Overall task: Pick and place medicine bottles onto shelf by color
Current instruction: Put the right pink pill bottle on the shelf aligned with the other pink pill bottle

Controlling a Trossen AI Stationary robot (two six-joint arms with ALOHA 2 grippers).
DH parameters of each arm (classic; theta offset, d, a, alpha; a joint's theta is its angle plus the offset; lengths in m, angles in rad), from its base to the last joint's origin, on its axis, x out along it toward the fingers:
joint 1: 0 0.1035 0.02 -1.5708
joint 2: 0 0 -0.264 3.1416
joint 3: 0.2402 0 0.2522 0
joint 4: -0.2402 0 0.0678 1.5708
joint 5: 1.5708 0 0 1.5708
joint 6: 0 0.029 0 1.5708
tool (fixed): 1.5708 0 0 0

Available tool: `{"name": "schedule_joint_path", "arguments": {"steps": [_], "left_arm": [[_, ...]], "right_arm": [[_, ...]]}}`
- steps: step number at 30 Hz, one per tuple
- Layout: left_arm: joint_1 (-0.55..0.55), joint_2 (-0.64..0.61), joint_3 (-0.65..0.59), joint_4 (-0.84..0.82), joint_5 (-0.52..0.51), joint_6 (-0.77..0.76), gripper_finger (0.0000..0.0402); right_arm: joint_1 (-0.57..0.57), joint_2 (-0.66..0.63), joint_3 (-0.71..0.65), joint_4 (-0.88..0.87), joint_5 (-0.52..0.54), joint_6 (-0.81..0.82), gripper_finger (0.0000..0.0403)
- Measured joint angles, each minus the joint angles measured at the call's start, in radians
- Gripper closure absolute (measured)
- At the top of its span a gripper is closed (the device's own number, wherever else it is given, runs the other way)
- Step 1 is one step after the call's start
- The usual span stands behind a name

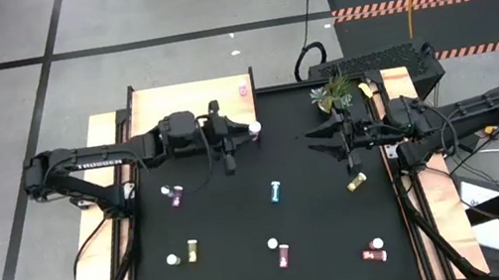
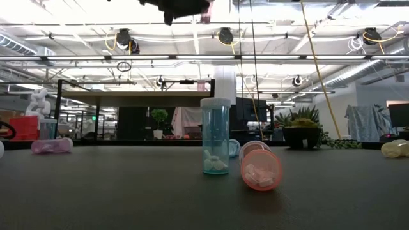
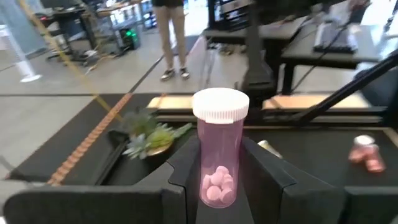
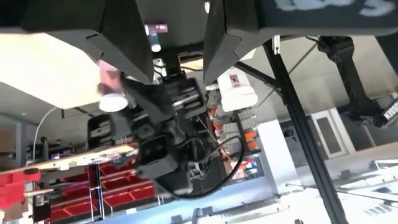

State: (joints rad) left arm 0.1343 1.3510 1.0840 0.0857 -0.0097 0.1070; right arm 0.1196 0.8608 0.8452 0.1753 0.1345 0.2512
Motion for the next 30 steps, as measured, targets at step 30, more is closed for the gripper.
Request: {"name": "schedule_joint_path", "arguments": {"steps": [30], "left_arm": [[0.455, -0.037, -0.397, 0.451, 0.06, 0.018, 0.0302]], "right_arm": [[-0.046, 0.005, 0.0, 0.012, 0.083, 0.021, 0.0268]]}}
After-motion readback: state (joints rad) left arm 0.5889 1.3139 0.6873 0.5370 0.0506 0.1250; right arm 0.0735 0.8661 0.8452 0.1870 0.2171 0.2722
